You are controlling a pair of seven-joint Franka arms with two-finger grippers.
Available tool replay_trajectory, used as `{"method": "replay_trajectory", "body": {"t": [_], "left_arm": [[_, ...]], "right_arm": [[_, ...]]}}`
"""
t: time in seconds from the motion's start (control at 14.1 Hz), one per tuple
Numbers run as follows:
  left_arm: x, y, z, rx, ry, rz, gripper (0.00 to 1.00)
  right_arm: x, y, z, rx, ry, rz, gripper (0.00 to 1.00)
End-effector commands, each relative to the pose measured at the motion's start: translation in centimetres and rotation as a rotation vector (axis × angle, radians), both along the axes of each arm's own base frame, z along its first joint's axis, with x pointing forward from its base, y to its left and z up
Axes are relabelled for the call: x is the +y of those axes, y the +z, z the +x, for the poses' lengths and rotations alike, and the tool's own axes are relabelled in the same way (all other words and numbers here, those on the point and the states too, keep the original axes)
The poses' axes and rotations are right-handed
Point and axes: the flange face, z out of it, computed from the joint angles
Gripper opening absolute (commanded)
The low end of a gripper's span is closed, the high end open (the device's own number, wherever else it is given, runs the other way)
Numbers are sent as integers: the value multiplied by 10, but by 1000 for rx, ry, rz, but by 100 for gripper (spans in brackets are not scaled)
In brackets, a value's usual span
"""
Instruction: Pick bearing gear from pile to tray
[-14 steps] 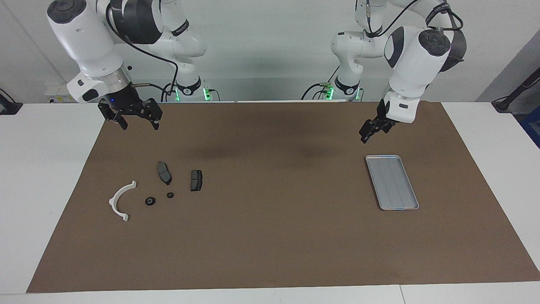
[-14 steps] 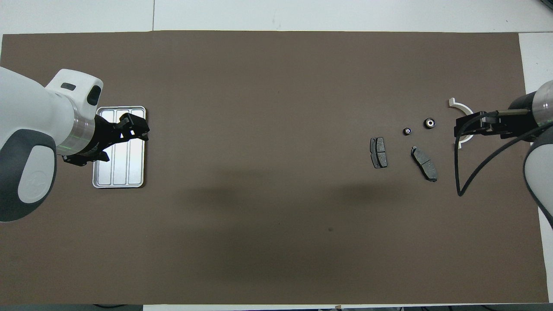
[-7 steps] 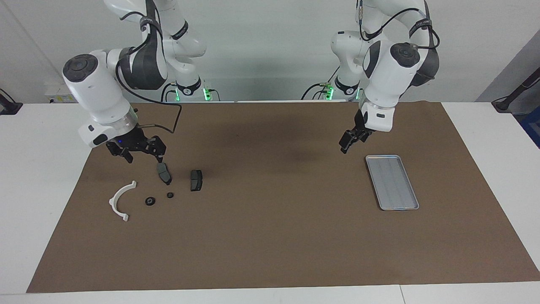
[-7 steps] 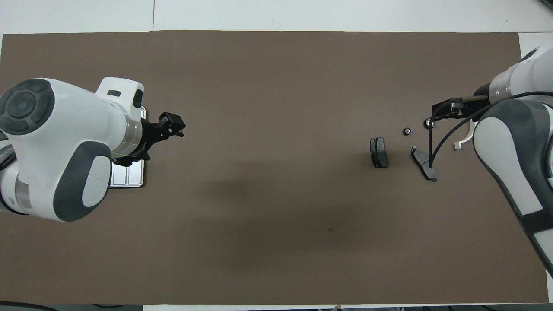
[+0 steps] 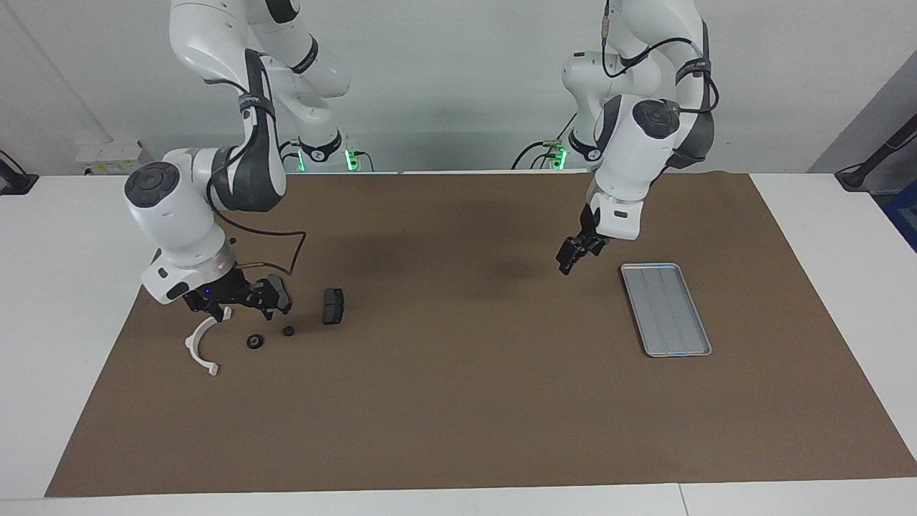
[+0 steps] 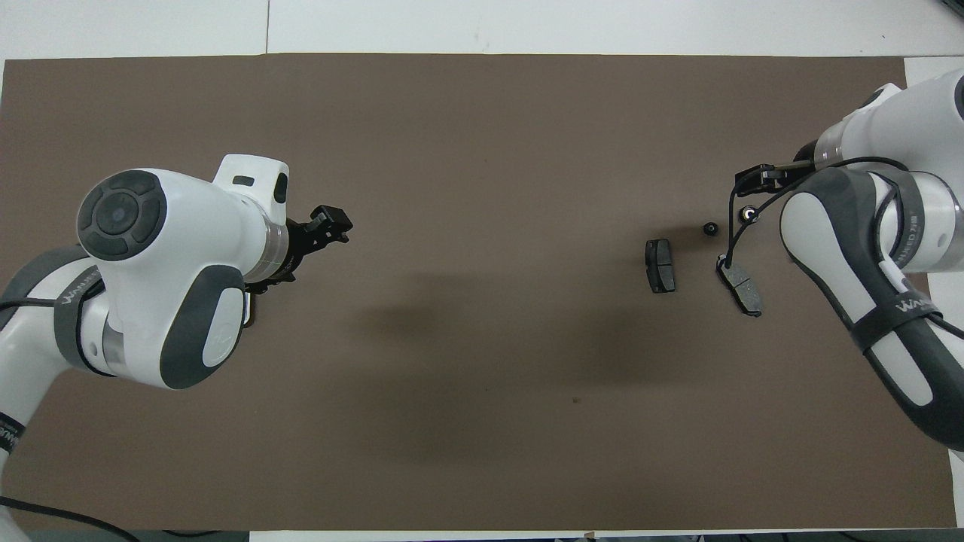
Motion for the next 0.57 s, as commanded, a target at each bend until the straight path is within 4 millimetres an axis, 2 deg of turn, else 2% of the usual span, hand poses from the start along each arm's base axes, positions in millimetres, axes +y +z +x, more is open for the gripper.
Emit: {"method": "replay_trajectory", "body": {"t": [0.0,0.28,0.42,0.5], "left_arm": [[-5,-6,-5,-15,25,-17,100],[-7,-13,-1,-27,33,-21,100],[-37,-27,-2,-21,53,-29,100],[-40,-31,-1,-24,71,-33,100]], "right_arm": [[-4,-22,7,-7,31,-11,100],[-10,-46,11,-2,52,-13,100],[-13,-57,12,-1,49,-10,100],[-13,-61,13,0,51,-10,100]]}}
